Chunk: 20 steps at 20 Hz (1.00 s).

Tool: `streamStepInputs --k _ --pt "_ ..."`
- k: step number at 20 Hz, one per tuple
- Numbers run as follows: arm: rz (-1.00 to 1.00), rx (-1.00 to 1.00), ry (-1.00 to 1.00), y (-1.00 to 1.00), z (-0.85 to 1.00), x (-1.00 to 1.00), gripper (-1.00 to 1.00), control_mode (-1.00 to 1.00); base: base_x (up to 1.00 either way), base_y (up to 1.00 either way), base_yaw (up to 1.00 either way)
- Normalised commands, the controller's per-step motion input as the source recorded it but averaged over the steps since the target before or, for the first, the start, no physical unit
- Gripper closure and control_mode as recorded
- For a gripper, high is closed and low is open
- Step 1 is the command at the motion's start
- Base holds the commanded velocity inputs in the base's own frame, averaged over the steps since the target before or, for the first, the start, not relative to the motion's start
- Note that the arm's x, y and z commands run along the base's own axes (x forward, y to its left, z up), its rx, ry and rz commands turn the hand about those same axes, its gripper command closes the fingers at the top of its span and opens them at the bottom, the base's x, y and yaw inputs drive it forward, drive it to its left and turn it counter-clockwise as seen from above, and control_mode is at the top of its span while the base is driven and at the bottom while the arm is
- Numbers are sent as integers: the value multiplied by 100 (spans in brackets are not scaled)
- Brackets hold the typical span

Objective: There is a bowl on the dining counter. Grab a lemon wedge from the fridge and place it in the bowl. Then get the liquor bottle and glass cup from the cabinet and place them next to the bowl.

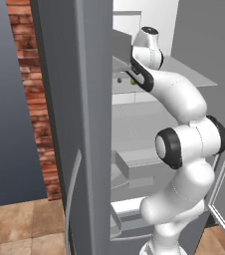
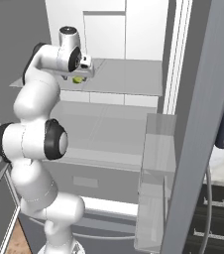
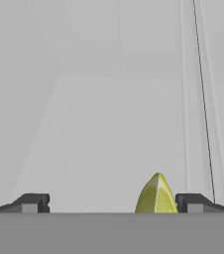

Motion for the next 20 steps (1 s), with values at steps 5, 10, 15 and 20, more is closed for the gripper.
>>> streamStepInputs --k 5,10,15,20 --pt "0 0 0 45 -41 -14 -100 -100 0 0 0" --pt "0 0 0 44 -35 0 -100 -100 0 0 0" --pt "-1 0 -4 3 -6 -13 -100 -100 0 0 0" --pt "-4 0 -7 -36 0 -21 -100 -100 0 0 0"
